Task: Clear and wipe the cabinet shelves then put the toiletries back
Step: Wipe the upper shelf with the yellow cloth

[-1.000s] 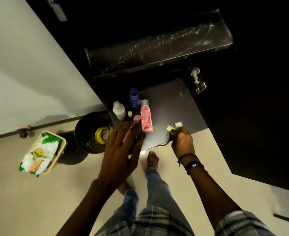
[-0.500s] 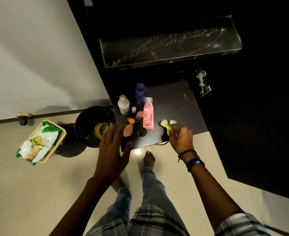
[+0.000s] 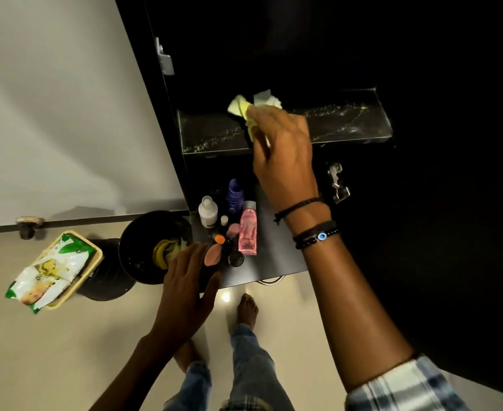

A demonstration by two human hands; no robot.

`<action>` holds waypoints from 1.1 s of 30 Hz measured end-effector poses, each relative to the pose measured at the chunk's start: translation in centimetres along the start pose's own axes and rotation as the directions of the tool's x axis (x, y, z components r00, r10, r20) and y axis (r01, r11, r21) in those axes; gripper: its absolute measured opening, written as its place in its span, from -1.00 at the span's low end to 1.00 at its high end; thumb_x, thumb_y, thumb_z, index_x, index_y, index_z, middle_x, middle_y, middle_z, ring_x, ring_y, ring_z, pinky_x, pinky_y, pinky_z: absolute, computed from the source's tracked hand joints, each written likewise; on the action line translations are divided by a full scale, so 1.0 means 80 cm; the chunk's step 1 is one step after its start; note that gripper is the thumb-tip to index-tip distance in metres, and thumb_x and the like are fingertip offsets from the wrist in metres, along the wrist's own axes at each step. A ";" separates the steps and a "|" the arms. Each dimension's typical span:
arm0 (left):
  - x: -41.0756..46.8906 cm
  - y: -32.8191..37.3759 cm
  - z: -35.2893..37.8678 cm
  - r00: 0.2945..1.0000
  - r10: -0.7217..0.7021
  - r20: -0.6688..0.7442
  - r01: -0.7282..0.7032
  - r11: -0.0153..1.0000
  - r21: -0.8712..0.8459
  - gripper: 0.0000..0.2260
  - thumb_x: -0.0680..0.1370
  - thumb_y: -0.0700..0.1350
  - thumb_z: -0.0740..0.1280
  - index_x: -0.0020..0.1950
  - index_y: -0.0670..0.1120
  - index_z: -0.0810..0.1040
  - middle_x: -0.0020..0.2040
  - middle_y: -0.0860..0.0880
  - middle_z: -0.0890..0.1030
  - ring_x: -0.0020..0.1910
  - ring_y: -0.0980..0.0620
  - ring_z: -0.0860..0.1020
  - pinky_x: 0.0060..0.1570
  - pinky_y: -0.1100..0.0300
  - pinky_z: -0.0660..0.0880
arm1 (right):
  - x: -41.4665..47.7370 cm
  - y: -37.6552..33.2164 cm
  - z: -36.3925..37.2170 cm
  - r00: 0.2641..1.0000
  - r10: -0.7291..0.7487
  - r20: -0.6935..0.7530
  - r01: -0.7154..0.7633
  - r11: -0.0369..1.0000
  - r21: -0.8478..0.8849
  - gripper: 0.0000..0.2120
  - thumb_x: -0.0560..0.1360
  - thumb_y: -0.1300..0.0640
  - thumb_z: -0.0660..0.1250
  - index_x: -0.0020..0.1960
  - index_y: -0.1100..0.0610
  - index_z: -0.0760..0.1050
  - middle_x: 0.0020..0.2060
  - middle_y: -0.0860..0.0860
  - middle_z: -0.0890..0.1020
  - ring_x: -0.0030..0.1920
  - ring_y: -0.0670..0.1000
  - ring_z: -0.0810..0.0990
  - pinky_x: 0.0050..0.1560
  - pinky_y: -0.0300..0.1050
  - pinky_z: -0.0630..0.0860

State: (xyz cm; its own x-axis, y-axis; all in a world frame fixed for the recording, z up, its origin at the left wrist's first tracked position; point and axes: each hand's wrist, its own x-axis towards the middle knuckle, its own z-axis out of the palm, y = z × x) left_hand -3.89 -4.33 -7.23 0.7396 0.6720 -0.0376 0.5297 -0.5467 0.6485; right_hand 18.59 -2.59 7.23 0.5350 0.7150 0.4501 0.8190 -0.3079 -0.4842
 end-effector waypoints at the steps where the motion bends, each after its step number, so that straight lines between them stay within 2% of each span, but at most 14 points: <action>1: -0.001 -0.002 0.002 1.000 -0.012 0.000 0.012 1.000 -0.002 -0.44 0.52 0.19 0.15 0.42 -0.10 0.31 0.40 -0.09 0.35 0.40 -0.06 0.26 0.30 0.05 0.27 | -0.002 0.000 0.003 1.000 0.003 0.002 -0.003 1.000 0.003 -0.66 0.52 0.24 0.29 0.29 0.13 0.50 0.25 0.08 0.55 0.11 0.09 0.44 0.04 -0.50 0.23; 4: -0.006 -0.003 0.007 0.999 -0.032 -0.006 0.032 0.999 -0.013 -0.43 0.52 0.20 0.13 0.42 -0.11 0.31 0.39 -0.12 0.37 0.37 -0.03 0.26 0.26 0.09 0.26 | -0.019 0.001 0.003 0.998 0.010 -0.058 -0.011 1.000 -0.018 -0.61 0.56 0.08 0.29 0.37 0.08 0.42 0.39 0.03 0.42 0.19 0.07 0.37 0.16 -0.46 0.17; 7: -0.006 -0.005 0.009 0.999 -0.036 -0.015 0.035 0.999 -0.024 -0.43 0.52 0.19 0.14 0.41 -0.14 0.31 0.37 -0.15 0.39 0.33 0.00 0.25 0.22 0.11 0.28 | -0.062 0.007 0.001 0.992 0.054 -0.110 -0.055 0.998 -0.003 -0.58 0.53 0.09 0.34 0.37 0.09 0.41 0.39 0.04 0.41 0.22 0.07 0.38 0.20 -0.53 0.11; 9: -0.007 -0.006 0.010 0.999 -0.052 -0.016 0.051 0.998 -0.045 -0.44 0.52 0.17 0.15 0.40 -0.13 0.31 0.37 -0.14 0.38 0.33 0.01 0.26 0.21 0.13 0.29 | -0.106 0.011 0.005 0.990 0.115 -0.081 -0.112 0.992 0.050 -0.57 0.52 0.12 0.36 0.37 0.10 0.41 0.38 0.05 0.42 0.25 0.05 0.37 0.23 -0.53 0.11; 12: -0.004 -0.007 0.013 0.997 -0.069 -0.025 0.066 0.994 -0.083 -0.47 0.52 0.14 0.18 0.41 -0.11 0.31 0.37 -0.11 0.38 0.32 0.03 0.29 0.19 0.19 0.28 | -0.176 0.021 0.025 0.959 0.258 0.119 -0.274 0.951 0.145 -0.53 0.50 0.25 0.35 0.39 0.10 0.38 0.32 0.05 0.44 0.27 -0.06 0.33 0.25 -0.50 0.21; 14: -0.001 -0.006 0.016 0.995 -0.091 -0.027 0.087 0.990 -0.113 -0.50 0.53 0.09 0.24 0.41 -0.09 0.30 0.38 -0.09 0.38 0.31 0.09 0.31 0.18 0.21 0.29 | -0.213 0.028 0.044 0.880 0.346 0.324 -0.417 0.891 0.181 -0.40 0.44 0.31 0.35 0.43 0.02 0.30 0.32 0.00 0.41 0.27 -0.05 0.38 0.26 -0.31 0.41; 16: 0.004 -0.005 0.021 0.995 -0.098 -0.031 0.093 0.985 -0.146 -0.53 0.54 0.00 0.29 0.41 -0.08 0.30 0.37 -0.08 0.39 0.24 0.15 0.31 0.12 0.23 0.34 | -0.236 0.029 0.062 0.797 0.387 0.465 -0.528 0.819 0.224 -0.27 0.40 0.32 0.36 0.46 -0.08 0.19 0.33 -0.06 0.35 0.25 0.01 0.47 0.13 -0.13 0.58; 18: 0.009 -0.003 0.025 0.991 -0.133 -0.011 0.128 0.973 -0.191 -0.57 0.56 -0.10 0.31 0.40 -0.07 0.31 0.36 -0.06 0.38 0.18 0.15 0.38 0.03 0.28 0.38 | -0.249 0.027 0.077 0.744 0.419 0.521 -0.580 0.792 0.192 -0.24 0.43 0.30 0.38 0.49 -0.07 0.14 0.35 -0.02 0.32 0.25 0.02 0.49 0.12 -0.10 0.59; 20: 0.012 -0.004 0.030 0.988 -0.154 0.007 0.152 0.963 -0.224 -0.60 0.56 -0.16 0.28 0.39 -0.06 0.32 0.35 -0.06 0.40 0.14 0.08 0.48 -0.02 0.27 0.46 | -0.256 0.027 0.088 0.711 0.463 0.529 -0.607 0.783 0.131 -0.30 0.46 0.26 0.39 0.48 -0.05 0.18 0.37 0.03 0.33 0.26 0.04 0.49 0.17 -0.10 0.54; 24: 0.016 -0.009 0.033 0.990 -0.139 -0.011 0.134 0.966 -0.219 -0.63 0.57 -0.13 0.26 0.37 -0.05 0.34 0.30 -0.07 0.44 0.10 0.01 0.53 -0.05 0.12 0.57 | -0.253 0.035 0.086 0.709 0.503 0.494 -0.639 0.755 0.149 -0.40 0.46 0.32 0.38 0.43 0.03 0.31 0.30 0.07 0.41 0.24 0.05 0.51 0.15 -0.32 0.43; 27: 0.020 -0.007 0.032 0.988 -0.153 -0.036 0.143 0.969 -0.200 -0.64 0.58 -0.09 0.25 0.37 -0.06 0.34 0.30 -0.10 0.44 0.10 0.00 0.52 -0.05 0.09 0.57 | -0.246 0.043 0.070 0.729 0.484 0.484 -0.624 0.761 0.178 -0.44 0.46 0.31 0.38 0.41 0.07 0.34 0.25 0.06 0.43 0.16 -0.08 0.49 0.10 -0.56 0.34; 31: 0.020 -0.003 0.030 0.984 -0.171 -0.041 0.159 0.965 -0.207 -0.62 0.58 -0.09 0.27 0.39 -0.07 0.34 0.32 -0.11 0.42 0.14 -0.03 0.50 -0.03 0.10 0.55 | -0.233 0.052 0.054 0.766 0.455 0.454 -0.581 0.792 0.187 -0.50 0.45 0.25 0.40 0.36 0.10 0.40 0.18 0.07 0.46 0.12 -0.04 0.52 0.05 -0.61 0.35; 33: 0.020 -0.002 0.030 0.984 -0.172 -0.034 0.162 0.964 -0.211 -0.61 0.58 -0.08 0.26 0.39 -0.06 0.32 0.33 -0.10 0.41 0.15 -0.05 0.50 -0.01 0.06 0.56 | -0.224 0.052 0.045 0.773 0.452 0.445 -0.573 0.798 0.185 -0.52 0.44 0.25 0.41 0.34 0.11 0.43 0.15 0.07 0.45 0.07 -0.13 0.50 -0.01 -0.65 0.32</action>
State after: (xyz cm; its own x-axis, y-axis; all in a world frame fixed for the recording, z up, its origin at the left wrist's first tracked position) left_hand -1.82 -4.32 -9.22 0.6229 0.7726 -0.1233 0.5425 -0.3130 0.7795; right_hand 11.70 -14.41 -5.58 0.6912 0.6929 -0.2053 0.3086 -0.5399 -0.7831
